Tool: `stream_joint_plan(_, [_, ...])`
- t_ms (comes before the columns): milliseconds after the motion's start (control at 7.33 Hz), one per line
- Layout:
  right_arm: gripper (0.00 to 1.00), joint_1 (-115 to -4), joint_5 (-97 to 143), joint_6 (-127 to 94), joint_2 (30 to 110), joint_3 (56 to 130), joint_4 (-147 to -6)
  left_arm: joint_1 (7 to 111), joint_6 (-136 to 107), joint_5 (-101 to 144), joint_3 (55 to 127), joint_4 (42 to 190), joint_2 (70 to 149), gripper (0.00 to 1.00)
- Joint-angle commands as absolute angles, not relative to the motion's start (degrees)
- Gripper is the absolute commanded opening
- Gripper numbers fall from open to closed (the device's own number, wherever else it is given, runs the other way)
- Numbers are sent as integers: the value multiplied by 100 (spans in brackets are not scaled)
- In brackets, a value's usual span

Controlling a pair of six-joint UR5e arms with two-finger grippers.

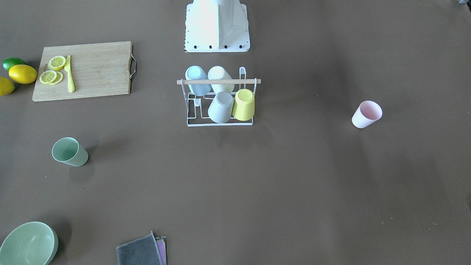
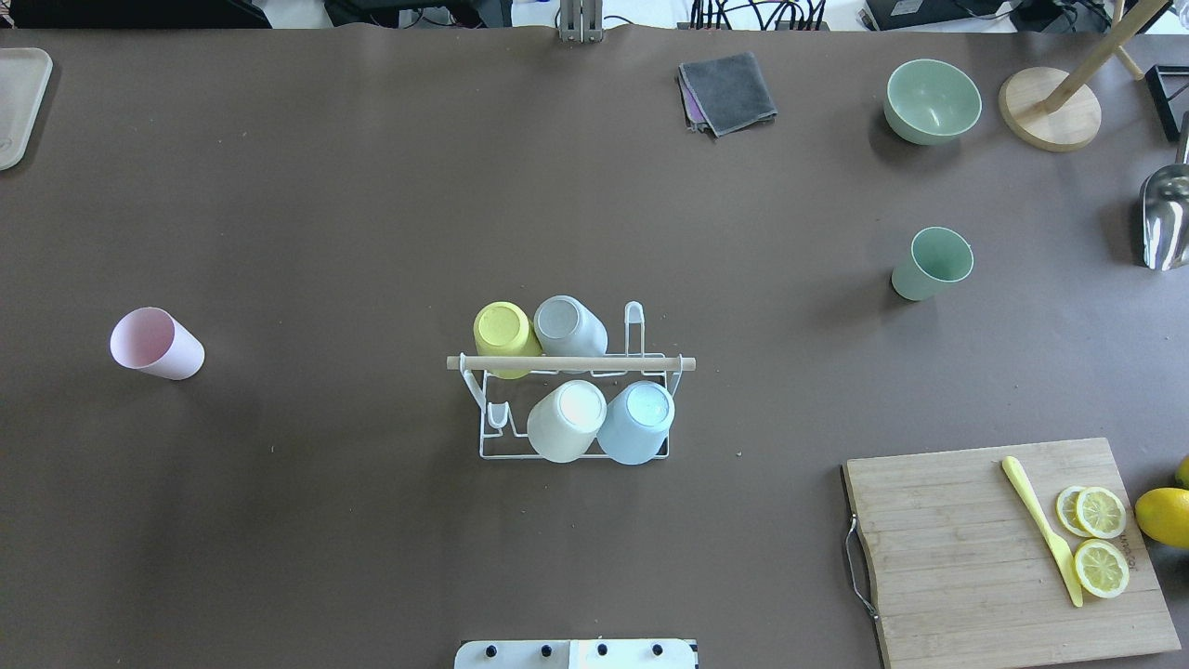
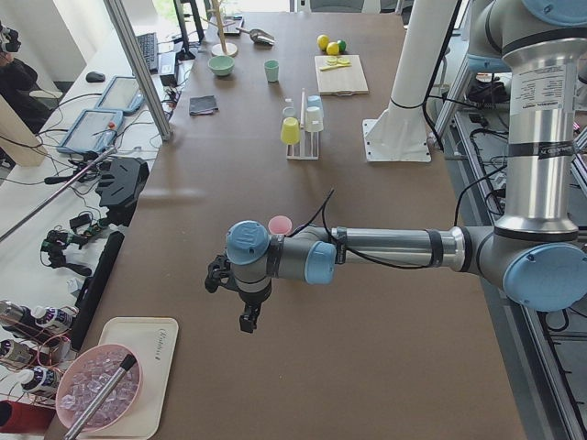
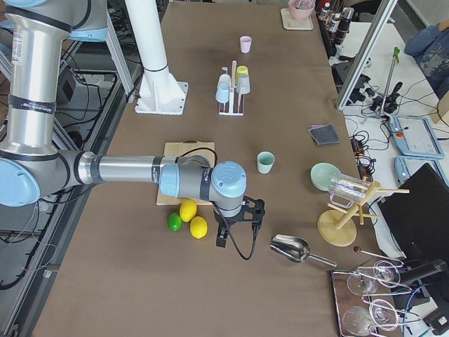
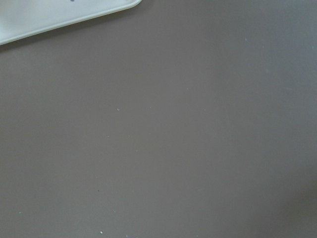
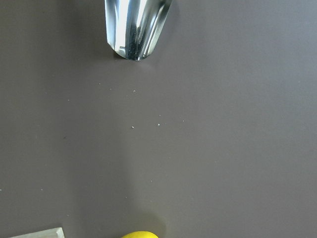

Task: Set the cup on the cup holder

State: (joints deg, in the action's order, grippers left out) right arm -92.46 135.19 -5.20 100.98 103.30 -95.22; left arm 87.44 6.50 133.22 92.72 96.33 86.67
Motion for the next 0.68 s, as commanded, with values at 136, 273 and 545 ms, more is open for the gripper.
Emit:
stream_joint_plan(136, [100,-9229,14044,-876,10099,10284,-9545,8754,650,13316,9281,9633,8657,98])
stream_joint_plan(273, [100,-9081,14106,-931,10064,10257,-9545,8745,650,13324,9307,9633,8675,98])
stream_joint_plan(545, [100,-9053,14124,-923,9994,10266,-9519,8745,650,13324,9299,9633,8675,98])
